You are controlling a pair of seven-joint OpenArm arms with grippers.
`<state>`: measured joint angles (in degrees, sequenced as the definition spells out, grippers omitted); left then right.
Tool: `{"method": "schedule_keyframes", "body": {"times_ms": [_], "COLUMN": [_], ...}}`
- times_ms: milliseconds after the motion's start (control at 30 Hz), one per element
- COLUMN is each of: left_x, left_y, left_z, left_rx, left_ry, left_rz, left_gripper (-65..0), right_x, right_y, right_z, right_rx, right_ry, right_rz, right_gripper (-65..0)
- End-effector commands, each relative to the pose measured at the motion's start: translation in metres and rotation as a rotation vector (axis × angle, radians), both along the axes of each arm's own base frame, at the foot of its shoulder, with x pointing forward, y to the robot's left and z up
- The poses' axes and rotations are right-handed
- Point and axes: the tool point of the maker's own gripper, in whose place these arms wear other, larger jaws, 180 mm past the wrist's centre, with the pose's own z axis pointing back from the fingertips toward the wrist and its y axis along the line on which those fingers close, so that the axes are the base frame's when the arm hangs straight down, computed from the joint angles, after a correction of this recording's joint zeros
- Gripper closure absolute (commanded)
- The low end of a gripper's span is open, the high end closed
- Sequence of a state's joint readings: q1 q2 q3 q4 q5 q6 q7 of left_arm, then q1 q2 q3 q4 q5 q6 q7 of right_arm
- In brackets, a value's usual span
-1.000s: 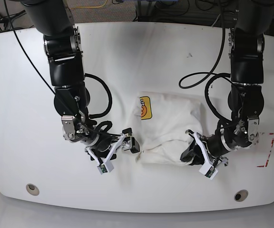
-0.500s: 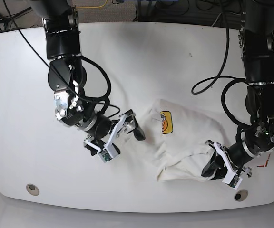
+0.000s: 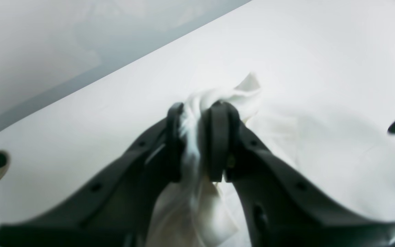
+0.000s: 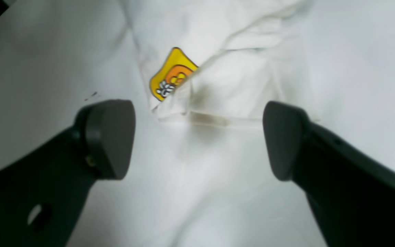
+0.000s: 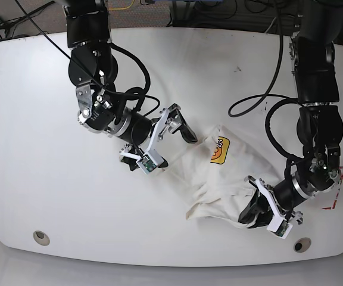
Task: Fold the T-shirt properly
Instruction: 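Drag the shirt with the left gripper, rotating it around the right gripper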
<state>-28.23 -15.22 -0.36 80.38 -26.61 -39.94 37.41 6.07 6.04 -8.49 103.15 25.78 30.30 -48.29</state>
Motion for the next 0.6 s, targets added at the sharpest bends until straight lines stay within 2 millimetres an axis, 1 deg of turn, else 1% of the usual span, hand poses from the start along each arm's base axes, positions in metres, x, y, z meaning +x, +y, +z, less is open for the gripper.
{"method": "schedule_keyframes", "body": {"times_ms": [0, 67, 133, 267, 333, 467, 567], "left_x": [0.006, 0.006, 0.005, 0.001, -0.002, -0.006, -0.007], "left_y": [0.001, 0.001, 0.001, 0.001, -0.002, -0.010, -0.011], "left_z": [0.030, 0.030, 0.031, 0.034, 0.034, 0.035, 0.038], "left_rx": [-0.033, -0.034, -0.035, -0.039, -0.036, -0.052, -0.085], "left_ry": [-0.080, -0.081, -0.084, -0.100, -0.104, -0.109, -0.107], "left_rz": [-0.006, -0.005, -0.005, -0.003, -0.011, -0.027, -0.035], "left_gripper": [-17.9, -22.6, -26.0, -36.9, -40.0, -42.9, -41.7], "right_x": [0.005, 0.004, 0.004, 0.004, 0.003, 0.003, 0.003], "right_y": [0.003, 0.003, 0.003, 0.002, 0.001, 0.001, 0.001], "right_z": [0.019, 0.019, 0.019, 0.024, 0.023, 0.021, 0.021], "right_rx": [0.037, 0.037, 0.036, 0.028, 0.021, 0.011, 0.010], "right_ry": [-0.057, -0.056, -0.059, -0.075, -0.071, -0.066, -0.065], "right_rz": [0.009, 0.009, 0.011, 0.012, 0.013, 0.014, 0.014], "right_gripper": [-56.0, -56.0, -56.0, -56.0, -56.0, -56.0, -56.0]}}
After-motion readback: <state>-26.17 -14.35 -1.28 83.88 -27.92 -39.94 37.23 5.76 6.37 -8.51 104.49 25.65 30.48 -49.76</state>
